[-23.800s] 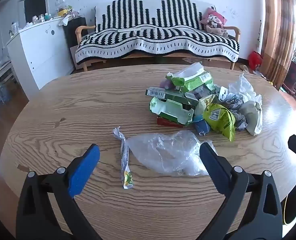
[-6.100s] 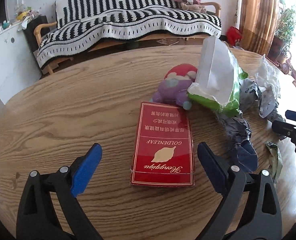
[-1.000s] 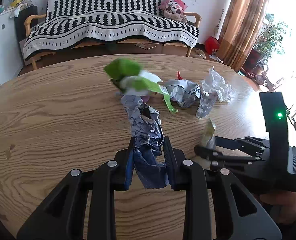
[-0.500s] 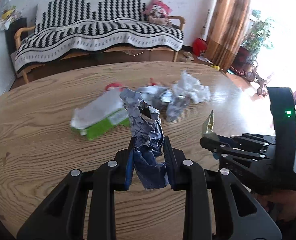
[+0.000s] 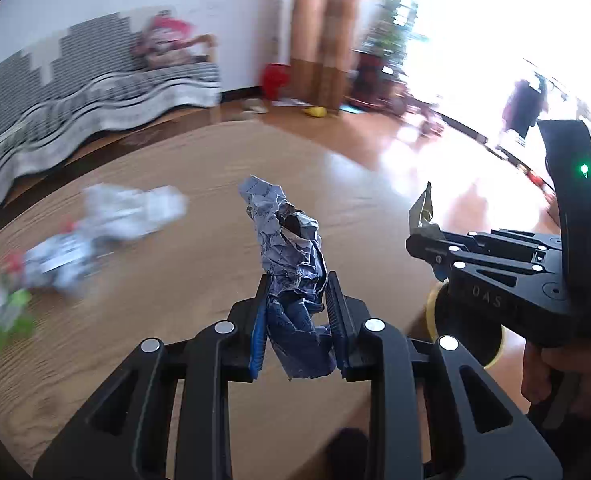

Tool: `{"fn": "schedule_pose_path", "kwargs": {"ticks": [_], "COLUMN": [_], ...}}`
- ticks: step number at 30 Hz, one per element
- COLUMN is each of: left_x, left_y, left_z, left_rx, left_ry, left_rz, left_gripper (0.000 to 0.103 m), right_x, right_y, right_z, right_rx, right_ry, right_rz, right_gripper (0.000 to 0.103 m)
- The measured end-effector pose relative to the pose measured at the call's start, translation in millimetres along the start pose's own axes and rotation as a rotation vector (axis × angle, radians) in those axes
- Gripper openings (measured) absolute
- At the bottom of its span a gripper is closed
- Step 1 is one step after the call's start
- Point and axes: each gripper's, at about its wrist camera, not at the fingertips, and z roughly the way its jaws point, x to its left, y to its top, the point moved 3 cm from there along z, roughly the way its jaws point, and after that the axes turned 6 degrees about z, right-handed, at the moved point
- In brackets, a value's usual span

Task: Collect trash
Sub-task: 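Carry both items over the black bin and open both tools to drop them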

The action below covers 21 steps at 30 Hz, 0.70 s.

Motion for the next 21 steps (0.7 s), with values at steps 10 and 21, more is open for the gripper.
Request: {"fn": "schedule_pose_path", "kwargs": {"ticks": [10,21], "left_x": [-186,-280], "left_y": [15,-6], "left_z": [94,183], "left_rx": [0.041,0.178], "left_ry": [-0.237,-0.353], "left_rz": [0.2,0.288], "left_gripper": [0.026,0.026], "right_x": [-202,-293], "right_y": [-42,-103], "right_z": [-19,3], "right_rx": [0.016,0.17], "right_ry": [-0.198,-0.234], "right_rz": [0.263,0.39], "right_gripper": [0.014,0.014]}}
